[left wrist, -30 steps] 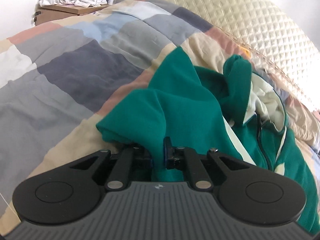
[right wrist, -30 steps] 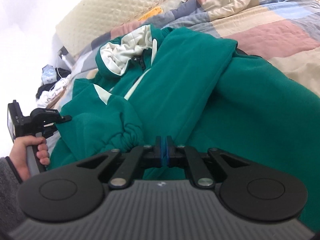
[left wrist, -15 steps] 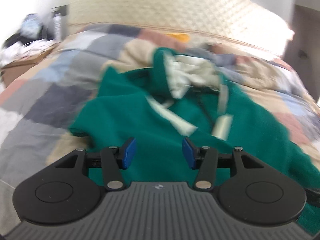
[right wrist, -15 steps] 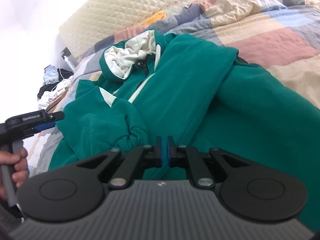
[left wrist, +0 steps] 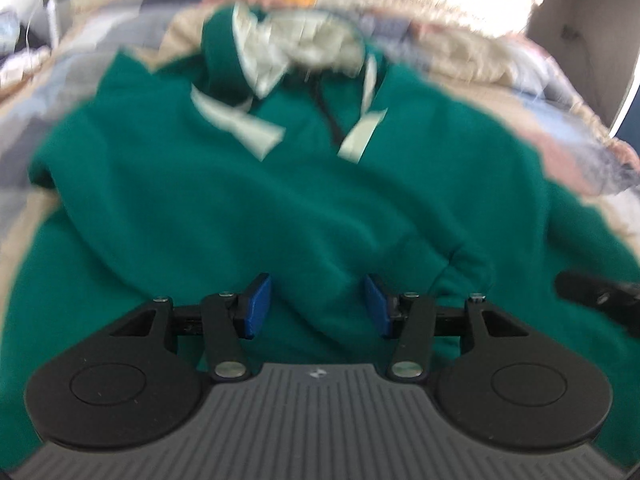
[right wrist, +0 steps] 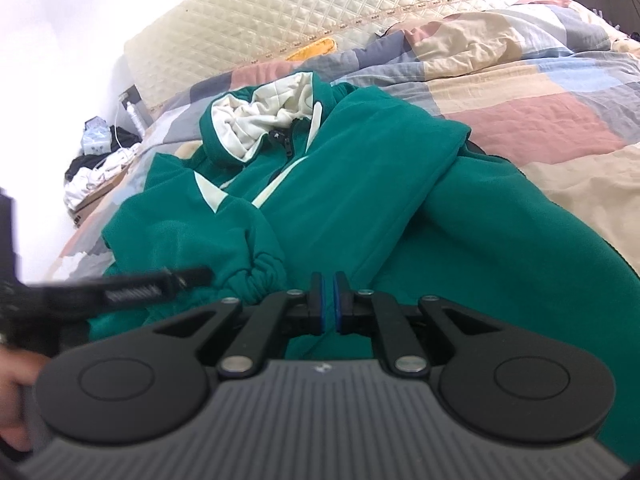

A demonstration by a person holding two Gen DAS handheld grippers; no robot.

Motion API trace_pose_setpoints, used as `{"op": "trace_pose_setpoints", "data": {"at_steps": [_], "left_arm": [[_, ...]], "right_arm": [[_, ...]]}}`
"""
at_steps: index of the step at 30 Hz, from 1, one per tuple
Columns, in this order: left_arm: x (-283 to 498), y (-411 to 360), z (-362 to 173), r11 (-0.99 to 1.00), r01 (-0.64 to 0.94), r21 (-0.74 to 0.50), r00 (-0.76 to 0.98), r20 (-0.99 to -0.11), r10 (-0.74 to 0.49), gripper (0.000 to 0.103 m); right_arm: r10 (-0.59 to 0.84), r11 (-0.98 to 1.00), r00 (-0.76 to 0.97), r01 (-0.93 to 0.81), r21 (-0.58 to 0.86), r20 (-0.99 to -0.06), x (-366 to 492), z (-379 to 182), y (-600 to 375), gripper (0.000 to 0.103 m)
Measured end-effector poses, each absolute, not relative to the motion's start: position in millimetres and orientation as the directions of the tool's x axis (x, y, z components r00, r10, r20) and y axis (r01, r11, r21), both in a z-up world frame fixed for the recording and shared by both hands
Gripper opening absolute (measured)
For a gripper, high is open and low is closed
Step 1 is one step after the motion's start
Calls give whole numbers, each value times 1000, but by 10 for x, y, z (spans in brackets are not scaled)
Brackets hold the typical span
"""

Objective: Fold large clothes

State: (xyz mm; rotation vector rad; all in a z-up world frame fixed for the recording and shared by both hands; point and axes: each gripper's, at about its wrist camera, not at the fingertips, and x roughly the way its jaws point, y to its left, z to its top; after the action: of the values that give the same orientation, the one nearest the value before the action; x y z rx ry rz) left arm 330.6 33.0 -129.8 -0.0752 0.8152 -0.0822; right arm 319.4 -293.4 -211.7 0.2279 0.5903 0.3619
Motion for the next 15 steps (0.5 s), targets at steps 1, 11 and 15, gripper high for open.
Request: {"op": "trace_pose_setpoints", "data": {"at_steps": [1, 11, 15], "left_arm": [[3307, 358, -1336, 993, 42, -113, 687, -719, -111, 57], [3184, 414, -1262, 993, 34, -110, 700, -706, -102, 57], [3093, 477, -1206, 992, 23, -123, 699, -708, -104, 57]], "right_arm": [[394, 914, 769, -268, 305, -504, 3196, -2128, -2921, 8], [416, 909, 784, -336, 247, -462, 3109, -2169, -2752, 8], [441, 897, 793, -392, 202, -421, 2988, -2114, -2629, 9]]}}
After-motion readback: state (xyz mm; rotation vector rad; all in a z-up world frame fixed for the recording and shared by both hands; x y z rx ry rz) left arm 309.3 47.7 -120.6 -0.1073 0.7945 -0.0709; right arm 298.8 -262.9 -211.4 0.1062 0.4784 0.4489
